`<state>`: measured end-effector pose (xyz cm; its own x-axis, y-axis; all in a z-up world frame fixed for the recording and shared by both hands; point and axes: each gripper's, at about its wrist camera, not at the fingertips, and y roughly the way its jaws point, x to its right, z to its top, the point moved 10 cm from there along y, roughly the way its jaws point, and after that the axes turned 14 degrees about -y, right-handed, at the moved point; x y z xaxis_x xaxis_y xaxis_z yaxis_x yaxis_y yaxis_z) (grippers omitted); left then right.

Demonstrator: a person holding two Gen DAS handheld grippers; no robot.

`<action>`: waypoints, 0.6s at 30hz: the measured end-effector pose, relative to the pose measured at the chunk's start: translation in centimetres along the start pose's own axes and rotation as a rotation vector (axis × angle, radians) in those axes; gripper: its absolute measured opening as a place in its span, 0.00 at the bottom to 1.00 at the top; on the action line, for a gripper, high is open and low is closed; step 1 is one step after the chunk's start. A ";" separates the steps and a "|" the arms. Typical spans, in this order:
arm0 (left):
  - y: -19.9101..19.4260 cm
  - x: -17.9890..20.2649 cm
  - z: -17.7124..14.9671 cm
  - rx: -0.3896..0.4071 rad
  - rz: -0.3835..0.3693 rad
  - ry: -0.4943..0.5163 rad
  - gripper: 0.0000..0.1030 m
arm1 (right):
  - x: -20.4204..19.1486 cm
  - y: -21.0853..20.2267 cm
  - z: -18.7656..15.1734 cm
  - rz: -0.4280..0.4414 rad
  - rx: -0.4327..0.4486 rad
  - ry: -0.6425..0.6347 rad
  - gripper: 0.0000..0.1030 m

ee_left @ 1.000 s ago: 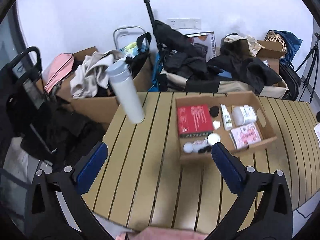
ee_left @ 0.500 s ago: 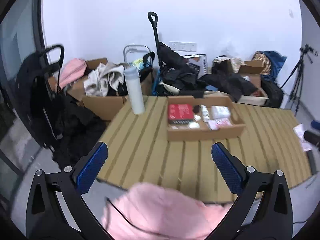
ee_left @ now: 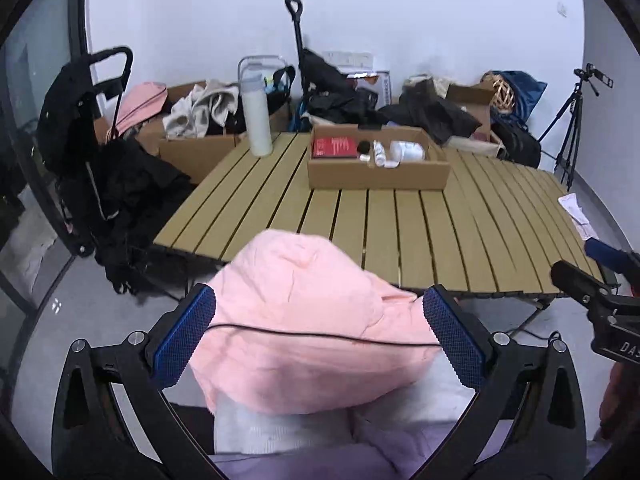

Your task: Organize objects

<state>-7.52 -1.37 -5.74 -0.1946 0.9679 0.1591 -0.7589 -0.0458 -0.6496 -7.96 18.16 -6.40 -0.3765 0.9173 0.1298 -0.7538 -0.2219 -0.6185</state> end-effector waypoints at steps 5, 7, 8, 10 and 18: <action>-0.2 0.2 -0.4 -0.005 -0.006 0.004 1.00 | -0.2 0.1 -0.2 -0.012 -0.008 -0.011 0.89; -0.3 0.1 -0.6 -0.006 -0.006 0.008 1.00 | -0.5 0.2 -0.3 -0.015 -0.011 -0.013 0.89; -0.4 0.1 -0.6 -0.003 -0.006 0.009 1.00 | -0.5 0.2 -0.3 -0.012 -0.009 -0.010 0.89; -0.6 0.0 -0.5 0.003 -0.007 0.009 1.00 | -0.4 0.0 -0.2 -0.013 -0.004 -0.006 0.89; -0.8 -0.5 -0.1 0.012 -0.004 0.001 1.00 | -0.1 -0.2 -0.1 -0.018 0.000 0.008 0.89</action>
<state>-6.74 -1.79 -5.33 -0.1914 0.9683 0.1608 -0.7668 -0.0453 -0.6403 -7.70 18.13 -6.41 -0.3583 0.9239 0.1345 -0.7603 -0.2051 -0.6163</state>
